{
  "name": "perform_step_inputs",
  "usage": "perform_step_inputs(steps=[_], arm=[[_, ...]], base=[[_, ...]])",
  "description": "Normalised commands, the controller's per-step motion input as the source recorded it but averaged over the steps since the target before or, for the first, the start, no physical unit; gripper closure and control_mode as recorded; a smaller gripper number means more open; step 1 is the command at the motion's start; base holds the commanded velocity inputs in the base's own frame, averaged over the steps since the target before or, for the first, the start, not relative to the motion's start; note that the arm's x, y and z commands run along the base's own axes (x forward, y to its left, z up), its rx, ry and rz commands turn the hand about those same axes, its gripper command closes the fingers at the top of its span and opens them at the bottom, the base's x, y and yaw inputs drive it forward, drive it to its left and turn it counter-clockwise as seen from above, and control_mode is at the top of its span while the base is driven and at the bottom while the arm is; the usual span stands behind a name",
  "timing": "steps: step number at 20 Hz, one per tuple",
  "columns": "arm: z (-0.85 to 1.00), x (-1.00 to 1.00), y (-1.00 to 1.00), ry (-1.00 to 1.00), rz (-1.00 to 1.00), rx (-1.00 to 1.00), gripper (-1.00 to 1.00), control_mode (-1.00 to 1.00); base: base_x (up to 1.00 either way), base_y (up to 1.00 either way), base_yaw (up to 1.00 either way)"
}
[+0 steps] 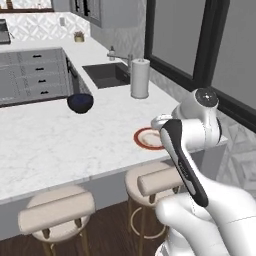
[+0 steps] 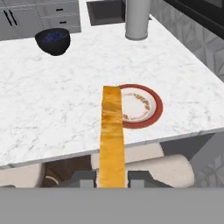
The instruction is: Start the toaster. Once the lever pops up, take the bread to the plate on the dining counter.
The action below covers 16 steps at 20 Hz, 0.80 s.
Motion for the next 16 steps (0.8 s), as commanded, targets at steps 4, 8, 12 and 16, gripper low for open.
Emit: perform_step_inputs(steps=[4,8,12,16], arm=[[0.00,0.00,0.00,0.00,0.00,0.00,1.00,1.00],[0.00,0.00,0.00,0.00,0.00,0.00,1.00,1.00],[0.00,0.00,0.00,0.00,0.00,0.00,1.00,1.00],[-0.18,0.31,-0.06,0.00,0.07,0.00,1.00,-1.00]], base=[[0.57,0.00,0.05],[0.52,0.00,0.03],[0.34,0.00,0.03],[0.00,0.00,0.00]])
